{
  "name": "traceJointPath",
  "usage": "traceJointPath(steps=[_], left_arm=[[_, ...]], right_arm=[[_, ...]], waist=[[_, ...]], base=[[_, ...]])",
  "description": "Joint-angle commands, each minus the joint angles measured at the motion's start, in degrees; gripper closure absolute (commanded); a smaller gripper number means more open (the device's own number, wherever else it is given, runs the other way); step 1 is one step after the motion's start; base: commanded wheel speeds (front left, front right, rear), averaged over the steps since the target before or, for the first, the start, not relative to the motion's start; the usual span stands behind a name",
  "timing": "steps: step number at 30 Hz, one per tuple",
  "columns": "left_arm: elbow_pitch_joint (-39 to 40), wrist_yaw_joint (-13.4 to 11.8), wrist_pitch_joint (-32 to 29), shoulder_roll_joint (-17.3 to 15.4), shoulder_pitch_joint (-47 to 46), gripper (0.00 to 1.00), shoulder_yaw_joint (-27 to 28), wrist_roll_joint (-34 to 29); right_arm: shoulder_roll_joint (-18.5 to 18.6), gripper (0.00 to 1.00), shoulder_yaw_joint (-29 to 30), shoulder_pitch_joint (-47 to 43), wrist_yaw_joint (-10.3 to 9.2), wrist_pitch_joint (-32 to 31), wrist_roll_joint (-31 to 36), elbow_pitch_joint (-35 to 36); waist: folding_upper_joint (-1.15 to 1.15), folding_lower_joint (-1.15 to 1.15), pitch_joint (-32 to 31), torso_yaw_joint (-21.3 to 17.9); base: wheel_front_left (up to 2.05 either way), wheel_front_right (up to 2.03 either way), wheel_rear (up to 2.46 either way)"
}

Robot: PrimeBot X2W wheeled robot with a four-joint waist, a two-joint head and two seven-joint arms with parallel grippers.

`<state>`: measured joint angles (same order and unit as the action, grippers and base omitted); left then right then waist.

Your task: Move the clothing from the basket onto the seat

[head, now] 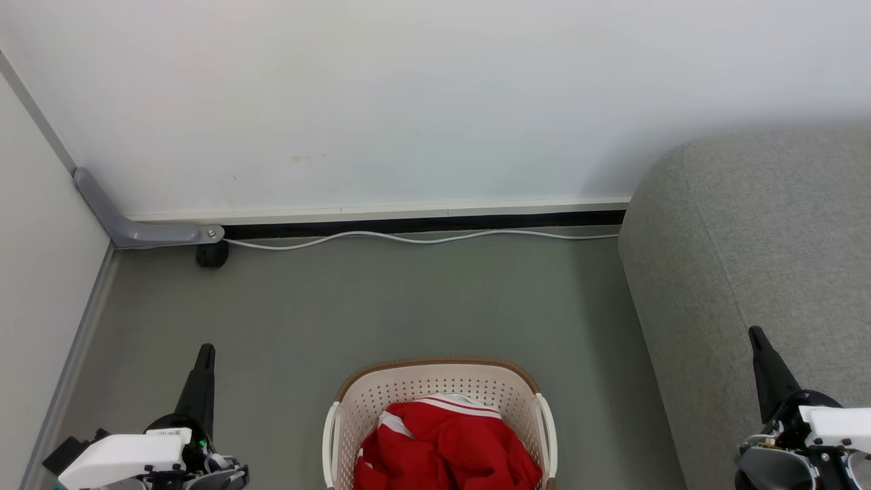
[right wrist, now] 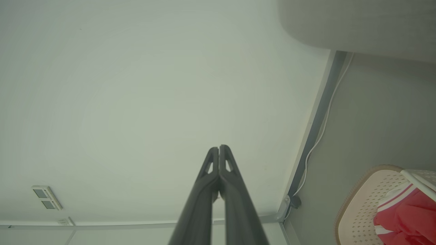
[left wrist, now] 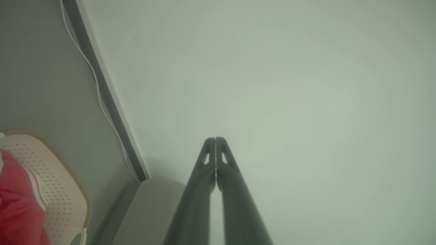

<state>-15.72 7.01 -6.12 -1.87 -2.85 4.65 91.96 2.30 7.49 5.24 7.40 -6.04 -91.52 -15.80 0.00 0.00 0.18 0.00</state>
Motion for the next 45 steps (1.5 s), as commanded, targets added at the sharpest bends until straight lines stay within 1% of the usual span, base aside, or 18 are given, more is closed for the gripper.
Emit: traceJointPath(steps=[1, 45], left_arm=[[1.69, 0.47, -0.34, -1.0, -3.33, 1.0, 1.84, 0.23], [1.69, 0.47, -0.34, -1.0, -3.33, 1.0, 1.84, 0.23]], right_arm=[[0.57, 1.0, -0.99, 0.94, 0.09, -0.43, -0.67, 1.78], [0.57, 1.0, -0.99, 0.94, 0.09, -0.43, -0.67, 1.78]], waist=[[0.0, 0.0, 0.0, 0.0], [0.0, 0.0, 0.0, 0.0]], base=[[0.0, 0.0, 0.0], [0.0, 0.0, 0.0]])
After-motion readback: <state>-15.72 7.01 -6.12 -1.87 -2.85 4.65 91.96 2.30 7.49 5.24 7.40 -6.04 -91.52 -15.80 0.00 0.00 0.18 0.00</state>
